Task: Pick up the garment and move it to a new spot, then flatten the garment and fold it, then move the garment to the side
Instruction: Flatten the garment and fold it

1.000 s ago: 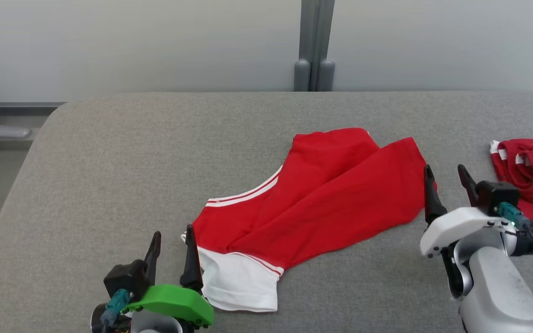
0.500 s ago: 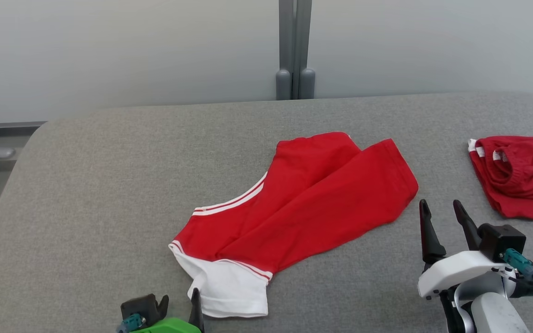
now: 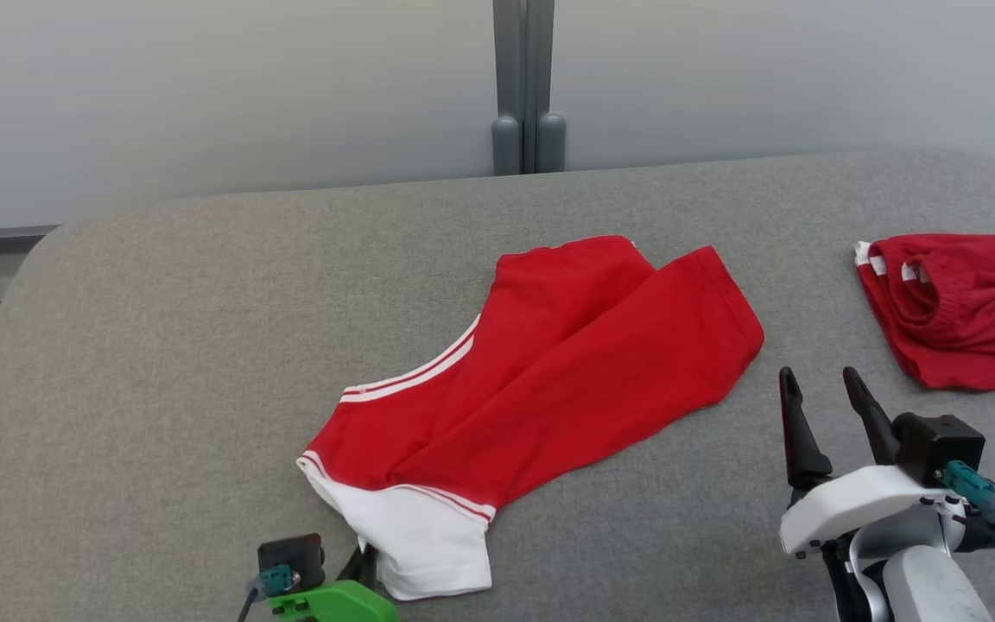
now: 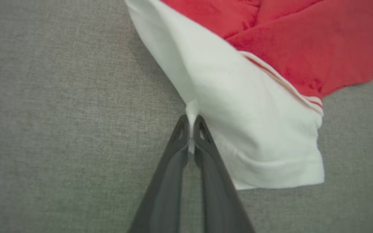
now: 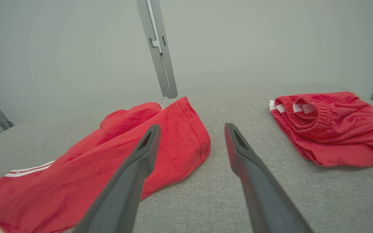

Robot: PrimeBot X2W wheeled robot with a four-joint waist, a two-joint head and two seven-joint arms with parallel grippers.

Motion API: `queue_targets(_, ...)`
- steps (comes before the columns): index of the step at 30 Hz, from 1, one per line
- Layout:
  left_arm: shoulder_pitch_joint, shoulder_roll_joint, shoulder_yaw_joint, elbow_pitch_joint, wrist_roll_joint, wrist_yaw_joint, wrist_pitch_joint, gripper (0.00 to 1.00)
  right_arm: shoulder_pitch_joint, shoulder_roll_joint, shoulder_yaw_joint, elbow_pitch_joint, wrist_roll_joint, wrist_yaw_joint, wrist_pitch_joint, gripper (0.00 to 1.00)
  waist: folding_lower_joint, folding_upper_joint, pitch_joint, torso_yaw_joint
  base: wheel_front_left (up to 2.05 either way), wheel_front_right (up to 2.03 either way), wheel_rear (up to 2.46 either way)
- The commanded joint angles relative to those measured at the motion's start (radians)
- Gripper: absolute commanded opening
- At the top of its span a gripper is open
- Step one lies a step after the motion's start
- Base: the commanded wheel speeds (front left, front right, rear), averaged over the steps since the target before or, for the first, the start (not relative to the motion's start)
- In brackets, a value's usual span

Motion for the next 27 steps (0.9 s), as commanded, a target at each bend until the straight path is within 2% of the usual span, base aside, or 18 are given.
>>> queue_targets(1,-0.018,0.004,0.004,0.0,-0.001,0.005,-0.02,0.0,0.015,-0.002,-0.008,-0.007,-0.004,-0.002,0.0,1.0,0.0,0.0,0.001,0.005,0.0,0.0,0.0)
queue_targets(9,0.027,0.026,0.032,-0.057,0.01,0.075,-0.092,0.0,0.025,-0.002,-0.036,-0.015,-0.003,-0.002,-0.01,1.0,0.0,0.0,0.001,0.062,0.0,0.0,0.0)
queue_targets(16,0.109,0.051,0.037,-0.144,0.001,0.147,-0.017,0.0,0.014,-0.002,-0.036,-0.002,0.009,-0.002,-0.019,1.0,0.0,0.0,0.004,0.098,0.0,0.0,0.0)
queue_targets(17,0.116,0.05,0.038,-0.156,-0.005,0.154,-0.001,0.1,0.011,-0.002,-0.035,0.0,0.009,-0.002,-0.02,1.0,0.0,0.0,0.004,0.099,0.0,0.0,0.0)
queue_targets(18,0.123,0.049,0.037,-0.163,-0.01,0.16,0.011,0.33,0.008,-0.002,-0.035,0.003,0.008,-0.002,-0.02,1.0,0.0,0.0,0.004,0.099,0.0,0.0,0.0)
queue_targets(19,0.131,0.05,0.036,-0.174,-0.012,0.164,0.024,0.58,0.005,-0.002,-0.034,0.006,0.005,-0.002,-0.02,1.0,0.0,0.0,0.004,0.098,0.0,0.0,0.0)
queue_targets(20,0.137,0.054,0.035,-0.185,-0.014,0.171,0.033,1.0,0.004,-0.002,-0.034,0.008,0.003,-0.002,-0.021,1.0,0.0,0.0,0.003,0.095,0.0,0.0,0.0)
queue_targets(27,0.115,0.093,0.069,-0.292,0.008,0.211,0.0,1.0,0.004,-0.002,-0.042,0.017,-0.003,-0.002,-0.028,1.0,0.0,0.0,0.0,0.061,0.0,0.0,0.0)
